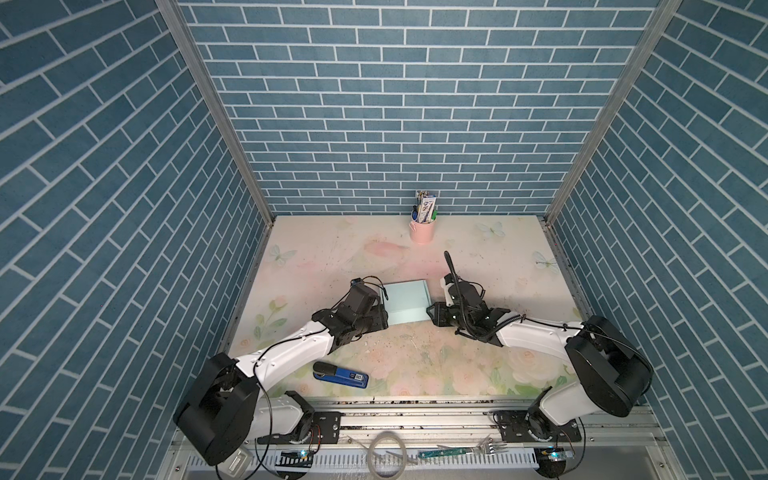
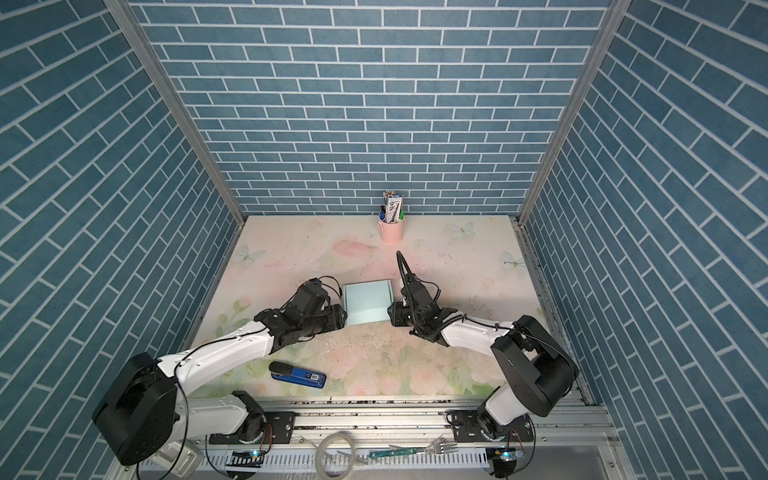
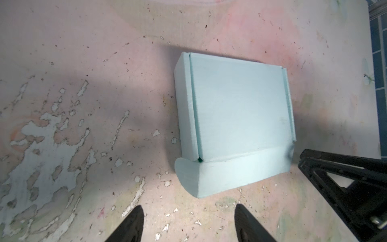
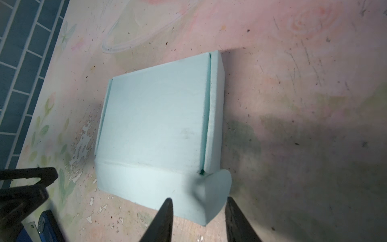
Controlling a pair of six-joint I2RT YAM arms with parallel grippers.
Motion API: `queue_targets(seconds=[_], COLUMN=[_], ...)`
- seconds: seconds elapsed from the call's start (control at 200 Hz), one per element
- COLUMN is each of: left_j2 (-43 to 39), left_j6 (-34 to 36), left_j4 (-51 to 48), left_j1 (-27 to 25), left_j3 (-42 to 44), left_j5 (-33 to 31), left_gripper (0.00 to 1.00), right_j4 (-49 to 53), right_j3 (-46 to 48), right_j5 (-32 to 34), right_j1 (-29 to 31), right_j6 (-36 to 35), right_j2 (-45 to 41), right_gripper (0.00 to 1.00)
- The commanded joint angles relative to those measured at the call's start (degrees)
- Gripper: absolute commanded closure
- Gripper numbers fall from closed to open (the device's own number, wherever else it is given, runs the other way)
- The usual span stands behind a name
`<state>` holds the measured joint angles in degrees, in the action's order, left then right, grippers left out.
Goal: Fold the paper box
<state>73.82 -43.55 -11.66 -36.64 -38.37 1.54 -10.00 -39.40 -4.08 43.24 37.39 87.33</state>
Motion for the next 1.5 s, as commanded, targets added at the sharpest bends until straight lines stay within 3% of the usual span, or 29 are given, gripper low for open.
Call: queue_targets(seconds=[0.0,0.25,0.645,1.495], left_j2=[2.6,8.7,11.6,8.1], left_j6=[1.8,1.9,0.8,-1.3], left_j4=[5.1,11.4,15.5,13.6], left_j1=[0.3,0.3,0.3,-0.5], left_j3=[0.4,0.3,0.4,-0.7], left_j5=[2.5,5.4,7.7,9.2], left_gripper=[0.30,0.31,0.34,0.36], right_j4=[-1.4,-3.4,-7.8,-4.2], right_j3=[-0.8,-0.9,-1.4,-3.0], right_j5=[-0.2,-0.6,-5.5,-7.2], right_j1=[0.2,0.2,0.1,0.1], right_j6=[-0.9,-0.8,2.2,4.6], right_j2=[1.3,3.4,6.2,2.7], right_gripper=[0.58,0.58,0.61,0.69])
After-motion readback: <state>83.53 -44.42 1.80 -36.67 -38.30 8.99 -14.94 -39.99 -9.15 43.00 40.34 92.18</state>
